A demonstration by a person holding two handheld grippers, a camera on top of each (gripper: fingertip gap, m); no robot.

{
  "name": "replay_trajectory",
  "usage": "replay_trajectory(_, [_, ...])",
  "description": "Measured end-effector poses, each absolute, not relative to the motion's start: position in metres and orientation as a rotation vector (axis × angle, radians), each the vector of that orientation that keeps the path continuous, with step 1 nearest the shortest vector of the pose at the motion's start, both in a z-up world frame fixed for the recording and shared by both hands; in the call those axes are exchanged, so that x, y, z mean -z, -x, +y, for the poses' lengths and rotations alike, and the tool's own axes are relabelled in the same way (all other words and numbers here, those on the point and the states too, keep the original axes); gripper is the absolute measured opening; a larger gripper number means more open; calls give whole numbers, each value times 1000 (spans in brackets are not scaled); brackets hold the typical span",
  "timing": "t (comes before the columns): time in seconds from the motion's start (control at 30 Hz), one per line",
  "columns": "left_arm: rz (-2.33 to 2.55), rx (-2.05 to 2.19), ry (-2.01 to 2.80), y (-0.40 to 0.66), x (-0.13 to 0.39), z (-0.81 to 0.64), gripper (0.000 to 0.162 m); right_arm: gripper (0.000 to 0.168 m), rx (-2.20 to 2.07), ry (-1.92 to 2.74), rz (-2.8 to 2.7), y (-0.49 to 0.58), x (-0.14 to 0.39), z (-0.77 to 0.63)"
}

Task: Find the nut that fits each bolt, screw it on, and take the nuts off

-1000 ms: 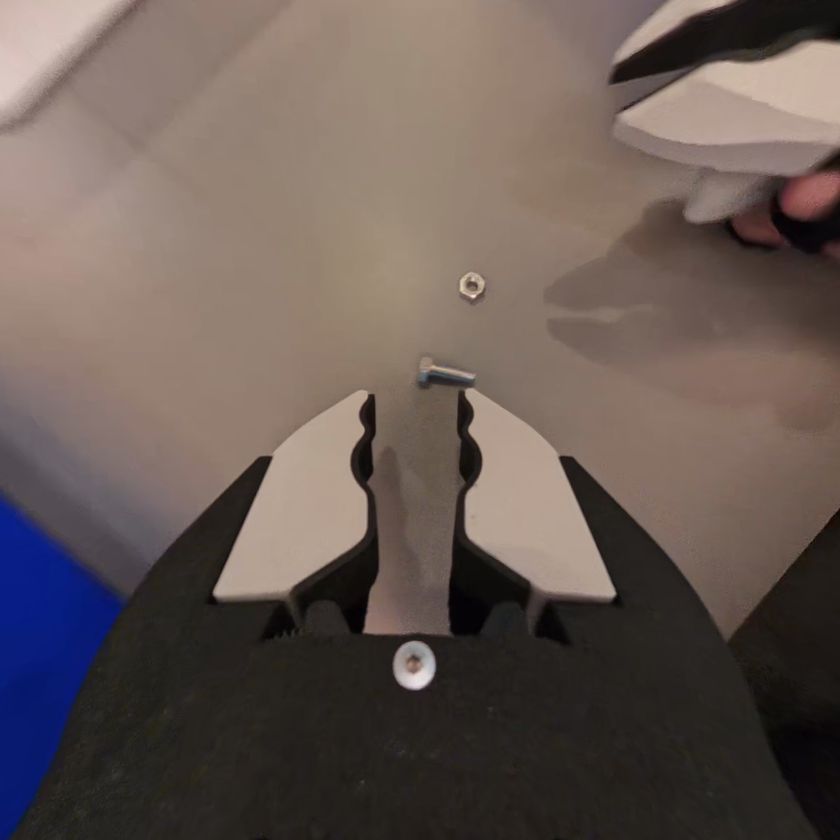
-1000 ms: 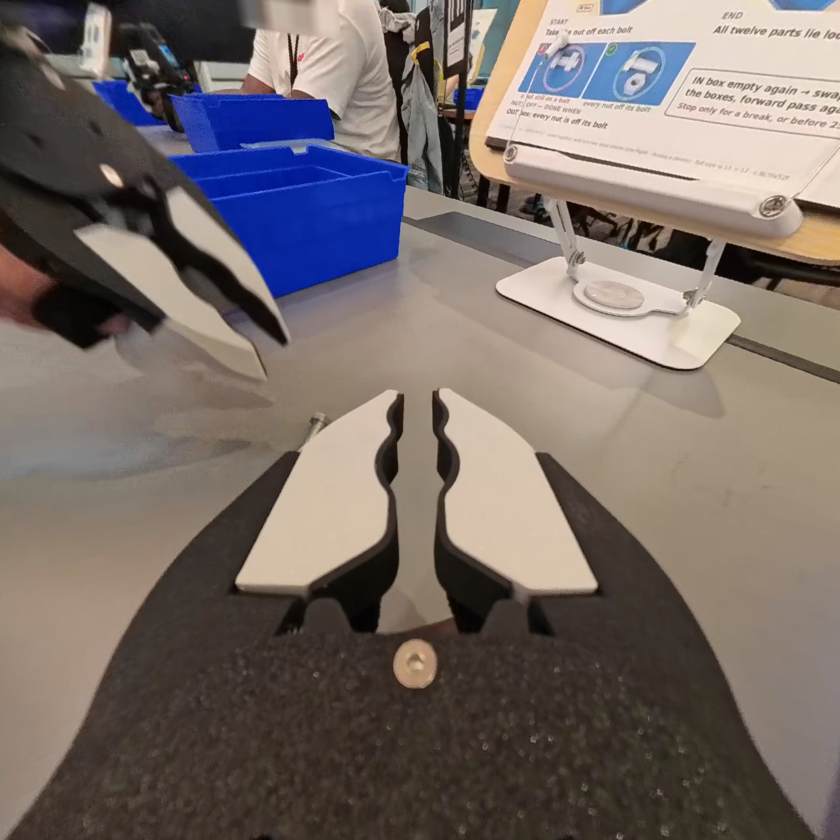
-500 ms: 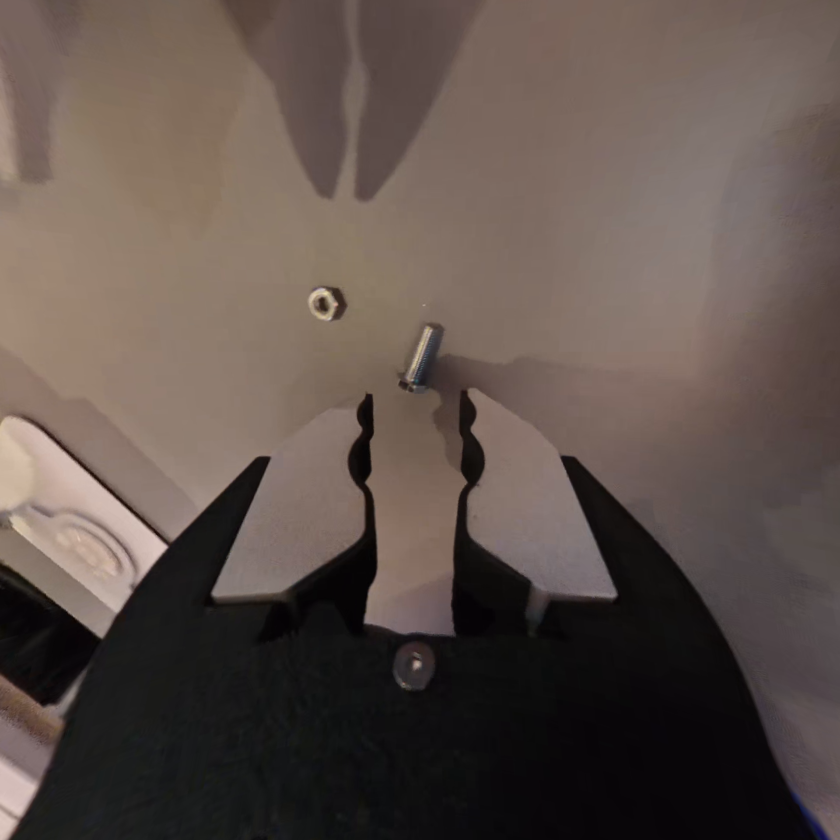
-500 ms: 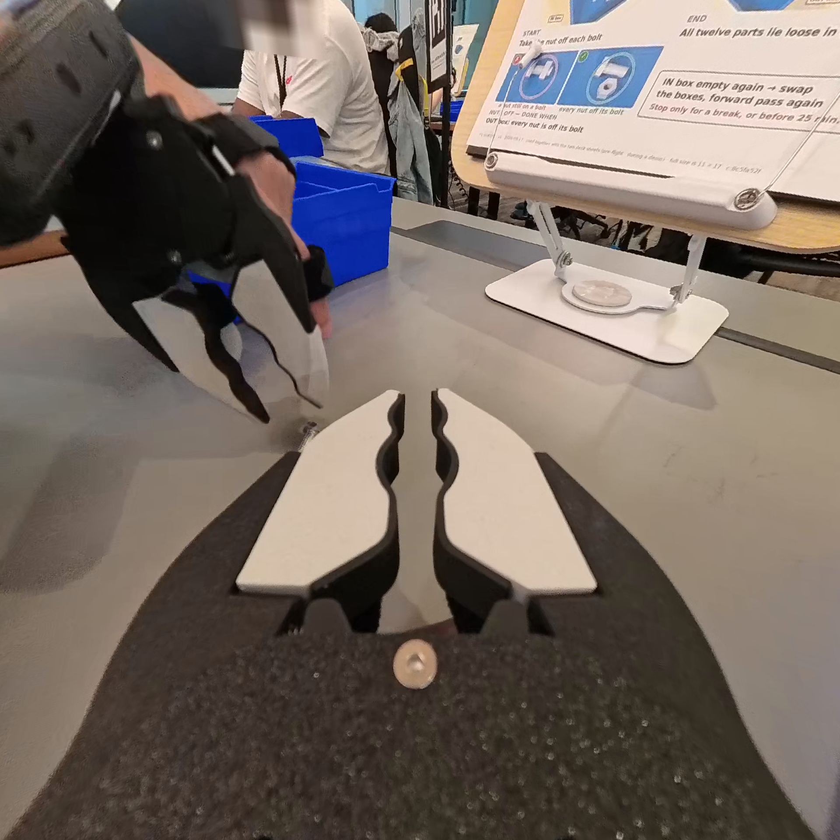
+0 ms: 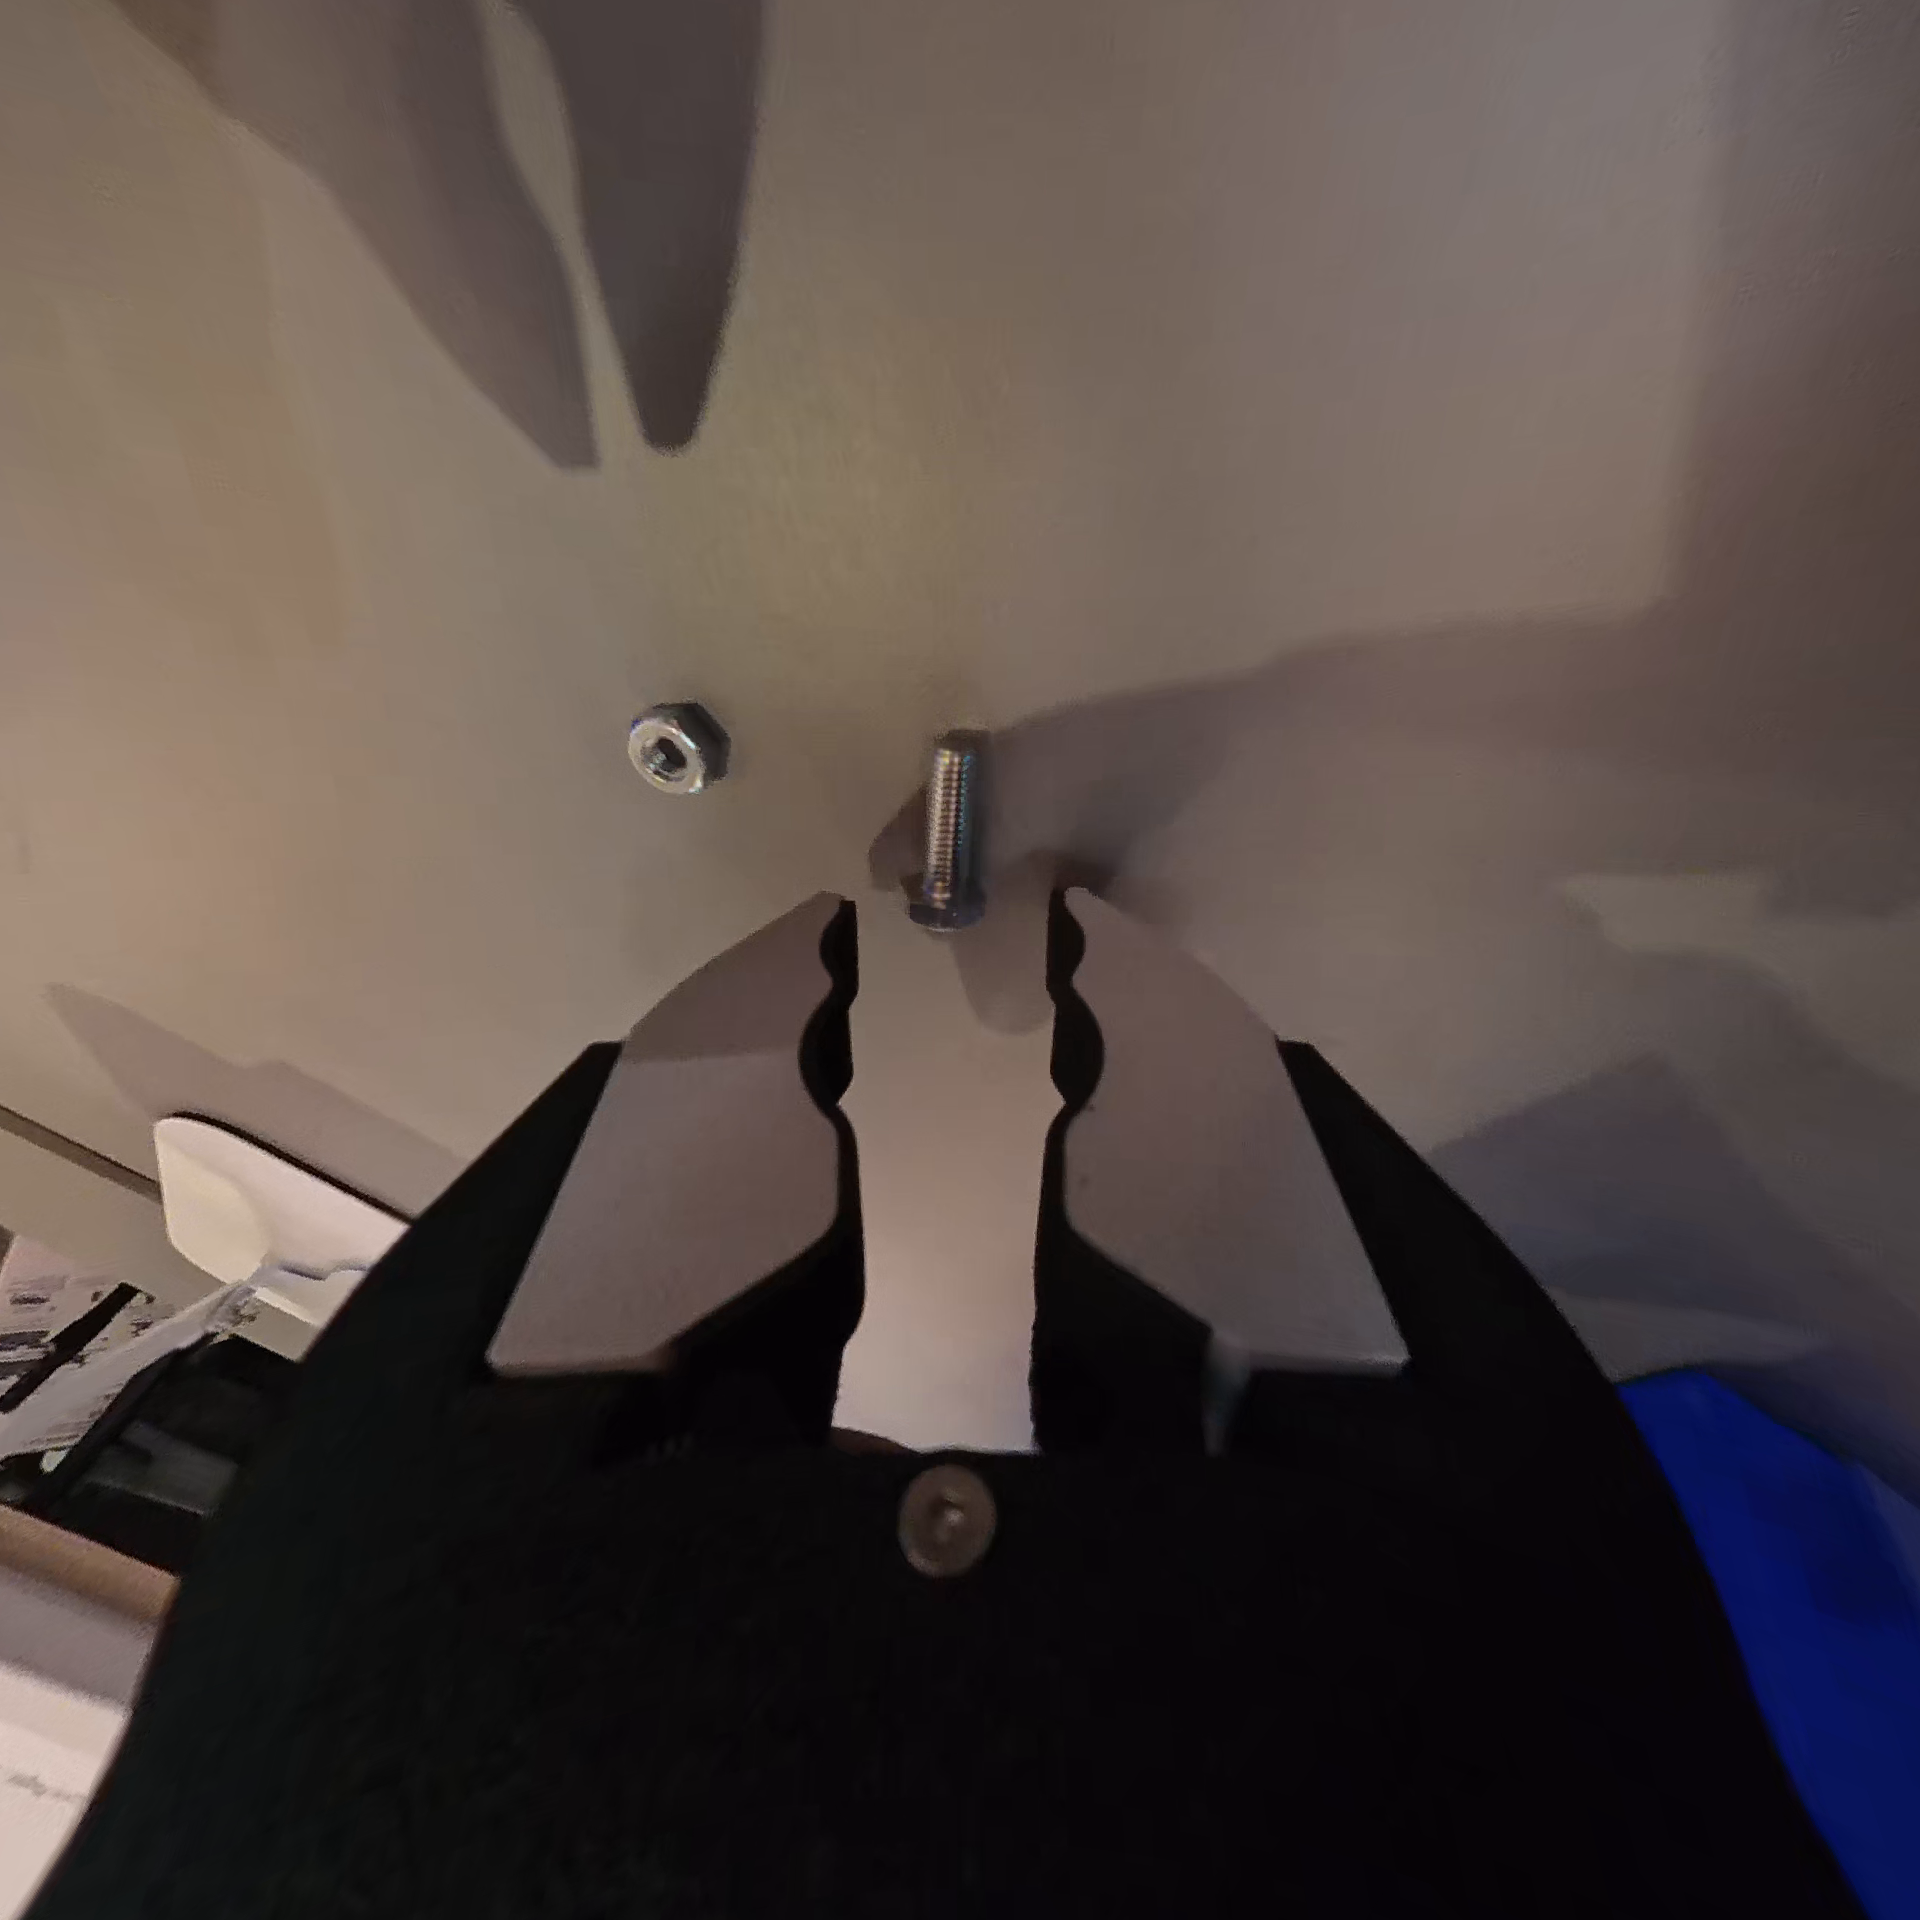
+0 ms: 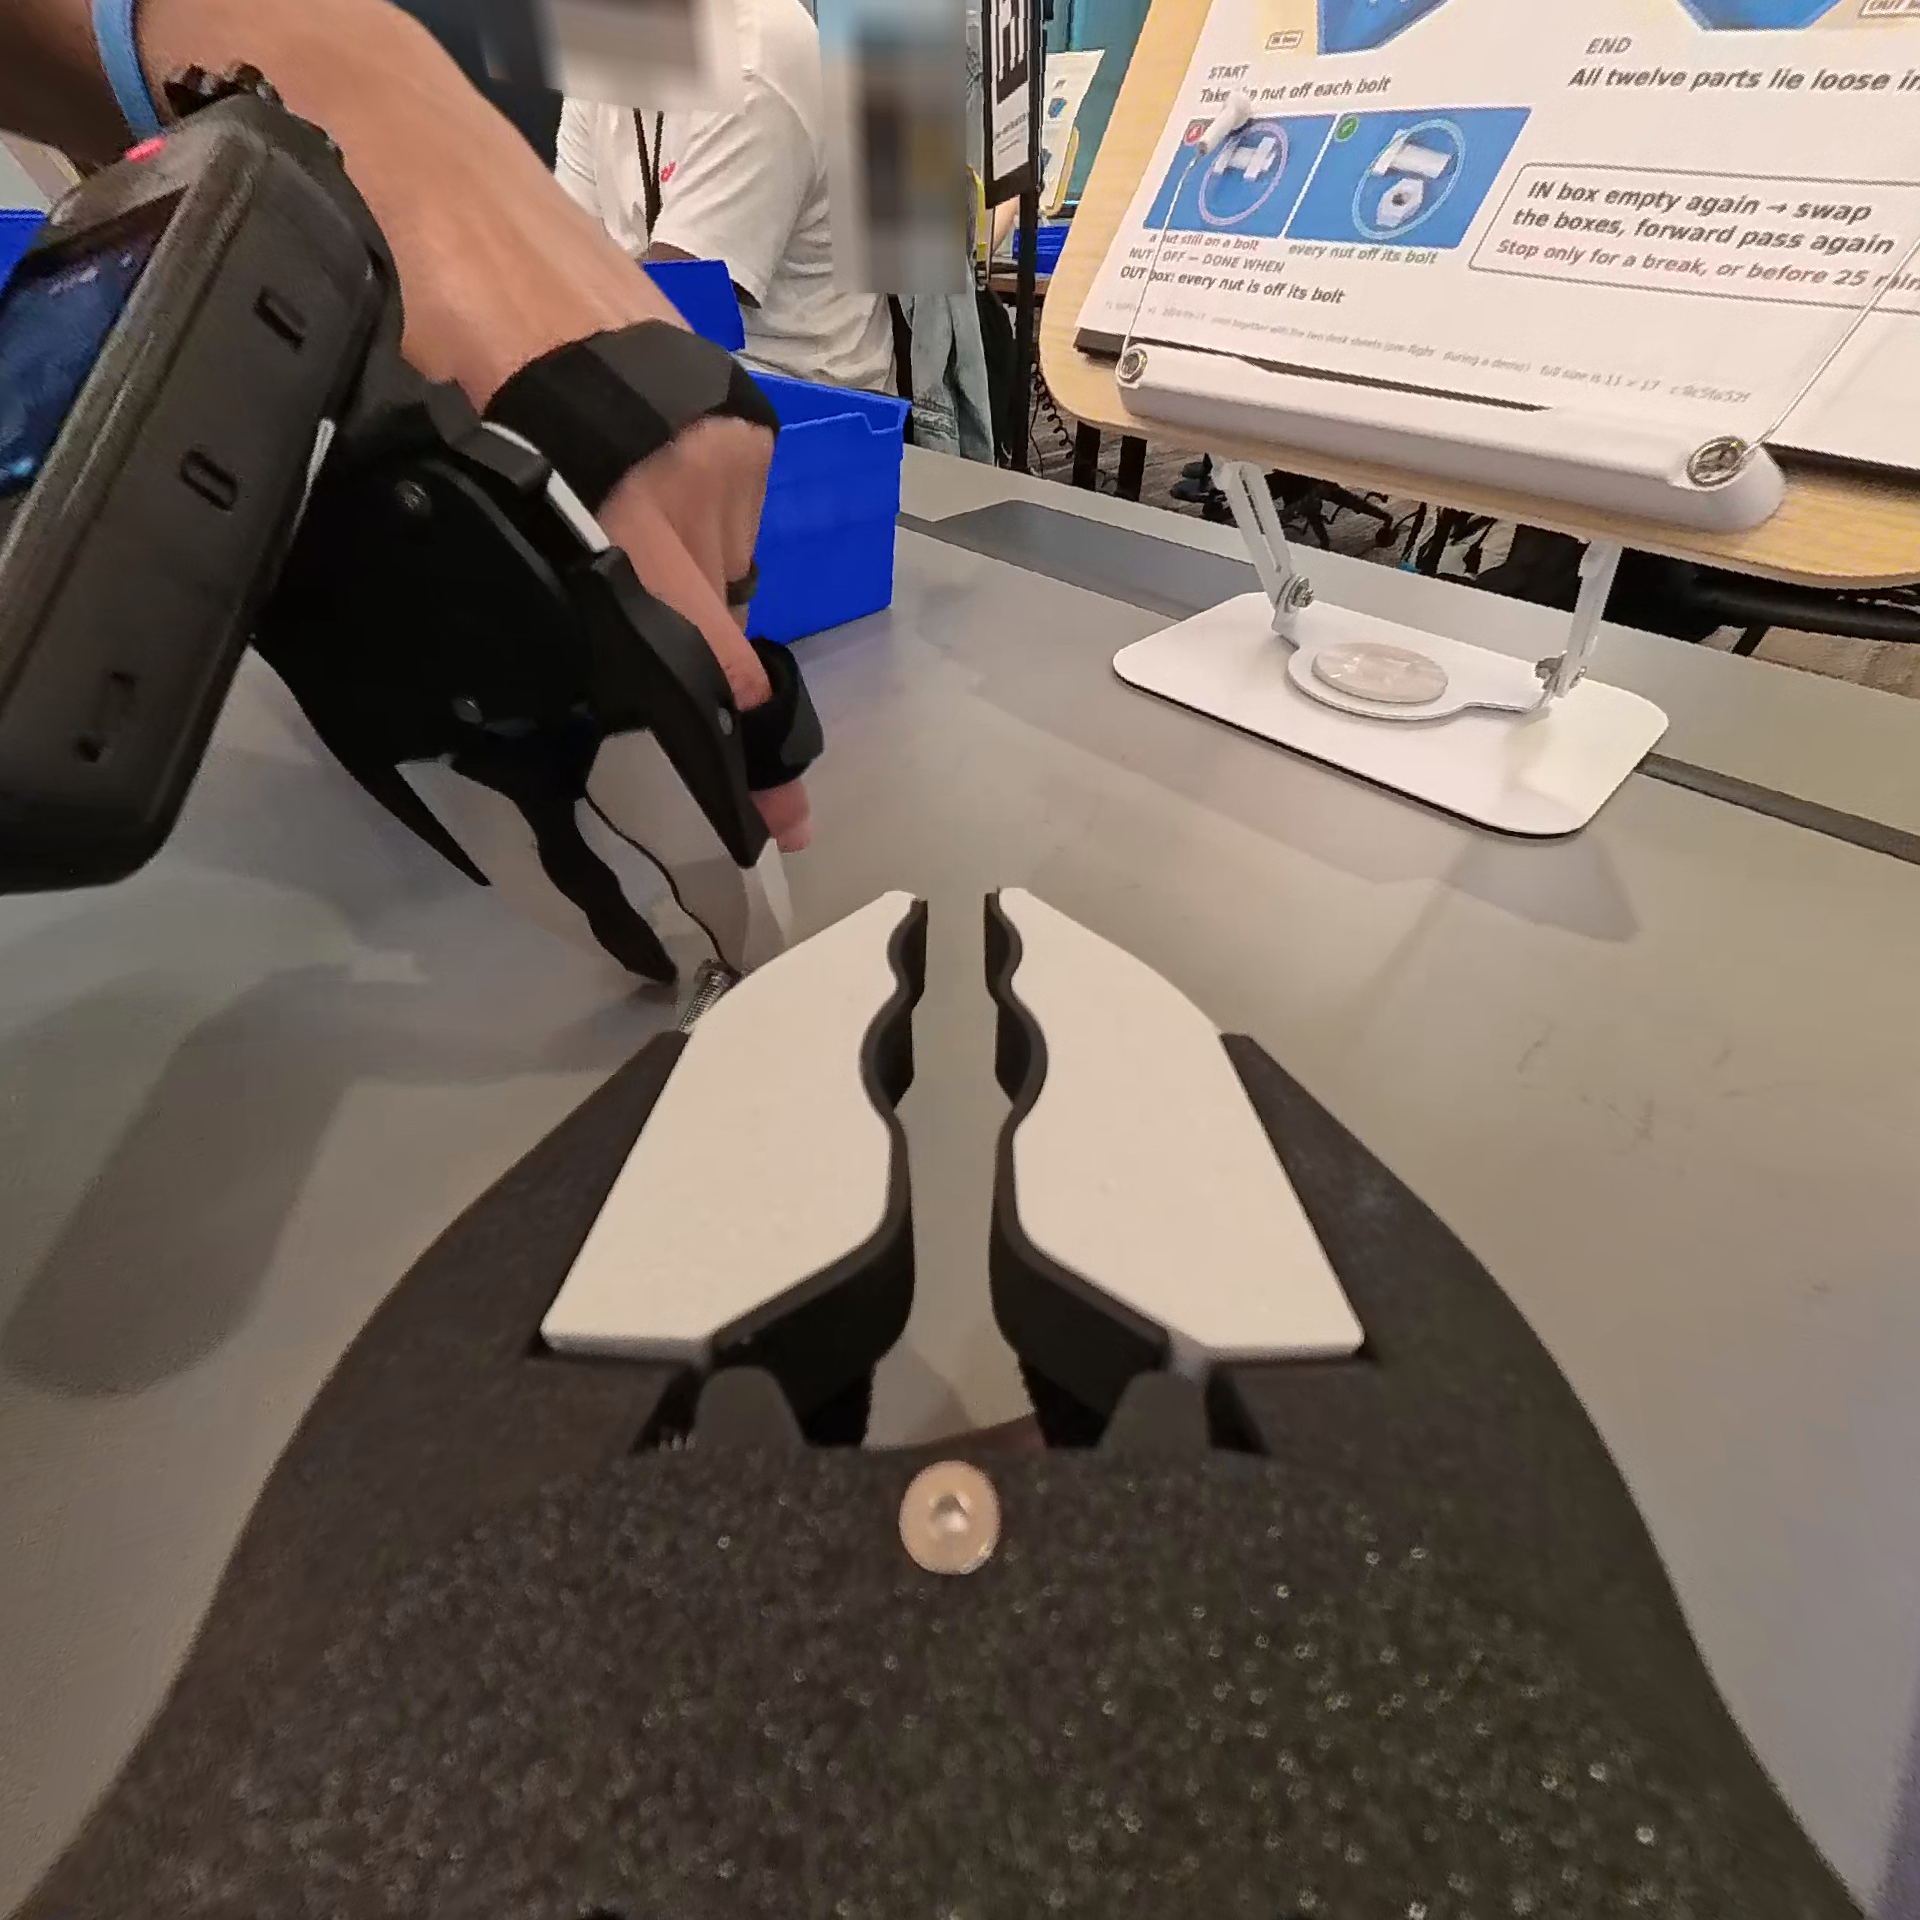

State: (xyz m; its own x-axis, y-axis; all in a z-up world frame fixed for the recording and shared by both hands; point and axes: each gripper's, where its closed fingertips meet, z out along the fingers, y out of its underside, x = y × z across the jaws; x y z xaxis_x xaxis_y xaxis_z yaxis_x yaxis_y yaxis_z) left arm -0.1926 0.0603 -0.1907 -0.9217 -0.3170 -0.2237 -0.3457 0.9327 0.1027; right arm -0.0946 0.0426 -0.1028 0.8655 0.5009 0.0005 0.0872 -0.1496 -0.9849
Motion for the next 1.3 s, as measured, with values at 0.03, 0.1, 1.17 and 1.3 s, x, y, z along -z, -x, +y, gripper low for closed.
replay_trajectory(0.03, [2890, -208, 493, 192, 191, 60, 34, 10, -384, 1700, -456, 94, 103, 42])
replay_trajectory(0.1, [2911, -206, 497, 192, 191, 60, 32, 10, -386, 1699, -455, 94, 103, 42])
replay_trajectory(1.17, [949, 1273, 1633, 207, 93, 24, 15, 22, -453, 2114, -1085, 126, 130, 22])
replay_trajectory(1.3, [892, 1333, 1593, 220, 90, 22, 15, 27, -263, 2170, -1417, 138, 143, 39])
